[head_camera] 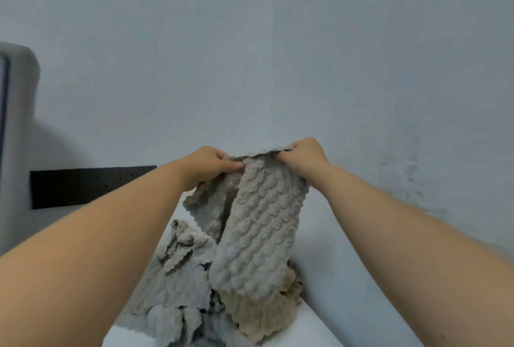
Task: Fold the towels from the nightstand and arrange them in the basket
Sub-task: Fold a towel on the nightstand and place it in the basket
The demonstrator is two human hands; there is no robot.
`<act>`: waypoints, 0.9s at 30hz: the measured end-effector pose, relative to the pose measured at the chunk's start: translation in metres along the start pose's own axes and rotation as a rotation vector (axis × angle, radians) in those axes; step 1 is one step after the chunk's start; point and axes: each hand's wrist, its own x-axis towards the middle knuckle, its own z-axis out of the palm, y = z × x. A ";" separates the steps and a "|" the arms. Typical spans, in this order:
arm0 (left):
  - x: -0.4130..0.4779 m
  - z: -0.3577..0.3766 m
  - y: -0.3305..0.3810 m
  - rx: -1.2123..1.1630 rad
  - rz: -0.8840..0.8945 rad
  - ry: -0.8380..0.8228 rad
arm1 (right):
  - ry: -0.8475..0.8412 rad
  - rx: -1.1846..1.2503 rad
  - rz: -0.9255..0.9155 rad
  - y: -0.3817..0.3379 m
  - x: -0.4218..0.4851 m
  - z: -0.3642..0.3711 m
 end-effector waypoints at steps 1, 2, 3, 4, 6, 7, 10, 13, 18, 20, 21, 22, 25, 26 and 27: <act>-0.009 -0.006 0.002 0.019 -0.032 0.000 | -0.018 -0.024 0.013 -0.007 -0.007 -0.005; -0.014 -0.012 0.002 0.052 -0.056 0.012 | -0.067 -0.053 0.034 -0.014 -0.014 -0.011; -0.020 -0.018 0.001 0.088 -0.075 0.024 | -0.160 -0.075 0.077 -0.022 -0.021 -0.017; -0.024 -0.024 -0.001 0.129 -0.090 0.038 | -0.282 -0.100 0.125 -0.029 -0.029 -0.023; -0.027 -0.033 -0.007 0.167 -0.089 0.083 | -0.441 -0.225 0.140 -0.035 -0.038 -0.028; -0.025 -0.033 -0.008 0.174 -0.074 0.127 | -0.390 -0.297 0.075 -0.035 -0.035 -0.029; -0.016 -0.026 -0.019 0.347 -0.005 0.244 | 0.021 -0.430 -0.148 -0.023 -0.016 -0.022; 0.001 -0.019 -0.045 0.468 -0.012 0.169 | -0.098 -0.591 -0.066 -0.002 -0.002 -0.004; 0.038 -0.008 -0.105 0.484 -0.091 0.338 | 0.029 -0.624 -0.030 0.051 0.032 0.035; 0.054 -0.001 -0.109 0.506 -0.103 0.418 | 0.029 -0.652 0.029 0.062 0.046 0.045; 0.060 0.000 -0.104 0.502 -0.104 0.478 | 0.057 -0.648 0.041 0.062 0.052 0.047; 0.069 -0.001 -0.095 0.476 -0.103 0.554 | 0.109 -0.640 0.049 0.061 0.060 0.047; 0.090 -0.011 -0.063 0.315 -0.018 0.775 | 0.320 -0.555 -0.047 0.050 0.085 0.037; 0.092 -0.013 -0.057 0.285 0.043 0.820 | 0.384 -0.506 -0.091 0.050 0.088 0.033; 0.091 -0.013 -0.055 0.279 0.114 0.847 | 0.438 -0.455 -0.133 0.052 0.088 0.030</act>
